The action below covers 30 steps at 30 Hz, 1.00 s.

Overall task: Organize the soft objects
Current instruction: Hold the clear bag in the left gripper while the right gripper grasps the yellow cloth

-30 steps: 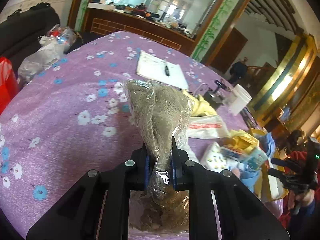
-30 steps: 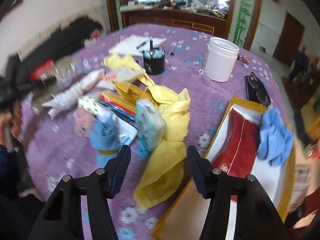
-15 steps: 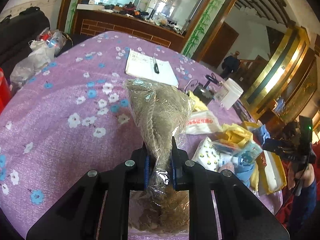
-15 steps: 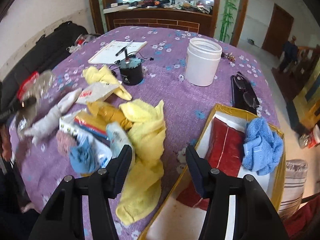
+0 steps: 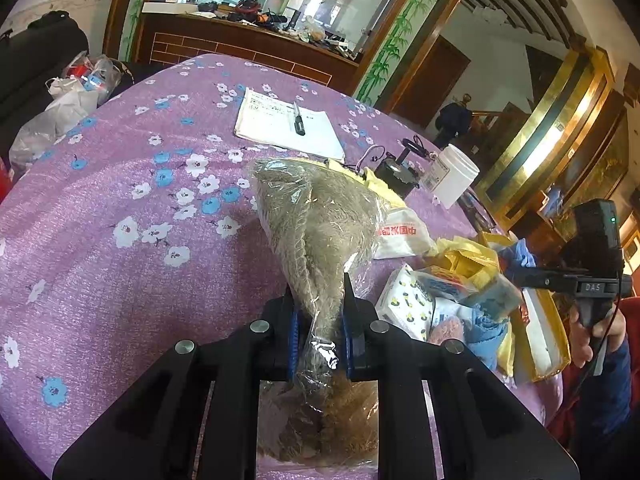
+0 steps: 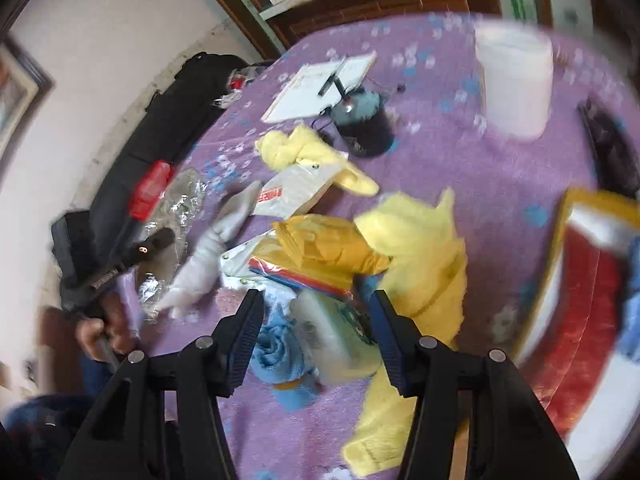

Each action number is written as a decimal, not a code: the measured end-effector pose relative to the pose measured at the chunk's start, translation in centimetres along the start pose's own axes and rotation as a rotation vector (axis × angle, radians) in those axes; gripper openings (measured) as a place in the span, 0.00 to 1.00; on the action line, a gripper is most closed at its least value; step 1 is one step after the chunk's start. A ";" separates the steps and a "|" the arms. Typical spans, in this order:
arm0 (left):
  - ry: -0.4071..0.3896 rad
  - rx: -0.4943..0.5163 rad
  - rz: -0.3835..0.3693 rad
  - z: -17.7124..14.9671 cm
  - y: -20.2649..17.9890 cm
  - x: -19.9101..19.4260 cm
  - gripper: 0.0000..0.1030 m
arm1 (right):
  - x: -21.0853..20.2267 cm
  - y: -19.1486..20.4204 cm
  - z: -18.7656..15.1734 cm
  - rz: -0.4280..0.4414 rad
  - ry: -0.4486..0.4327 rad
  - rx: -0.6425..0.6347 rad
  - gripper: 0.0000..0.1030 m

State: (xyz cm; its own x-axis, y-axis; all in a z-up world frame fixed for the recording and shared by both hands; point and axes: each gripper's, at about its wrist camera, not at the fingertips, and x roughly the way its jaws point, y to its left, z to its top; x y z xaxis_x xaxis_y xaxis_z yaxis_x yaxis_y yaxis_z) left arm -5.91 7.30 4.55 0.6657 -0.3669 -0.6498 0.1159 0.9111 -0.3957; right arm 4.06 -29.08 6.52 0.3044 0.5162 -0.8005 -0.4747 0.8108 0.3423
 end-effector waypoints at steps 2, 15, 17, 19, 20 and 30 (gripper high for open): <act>-0.001 0.000 -0.004 0.0 0.1 0.0 0.15 | -0.4 -0.7 0.2 -0.093 -0.020 0.010 0.53; -0.007 0.005 -0.008 -0.1 0.3 -0.4 0.15 | 1.4 -4.4 0.3 -0.060 0.069 0.100 0.55; -0.007 0.004 -0.009 -0.1 0.3 -0.4 0.15 | 2.3 -3.3 0.0 -0.051 0.120 0.043 0.55; -0.007 0.004 -0.009 -0.1 0.3 -0.4 0.15 | 3.4 -2.5 -0.3 -0.134 0.140 0.003 0.55; -0.007 0.003 -0.011 -0.1 0.3 -0.4 0.15 | 3.9 -2.5 -0.4 -0.148 0.147 0.013 0.56; -0.034 0.027 -0.045 0.2 -1.2 -1.1 0.15 | 0.1 -2.2 -1.7 -0.183 -0.092 0.097 0.41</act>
State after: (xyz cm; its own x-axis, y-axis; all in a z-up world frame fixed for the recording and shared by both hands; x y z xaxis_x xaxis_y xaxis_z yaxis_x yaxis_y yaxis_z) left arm -6.61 6.65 5.86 0.6843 -0.4014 -0.6088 0.1661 0.8987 -0.4058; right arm 3.72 -31.31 4.85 0.4545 0.3770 -0.8070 -0.3243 0.9139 0.2443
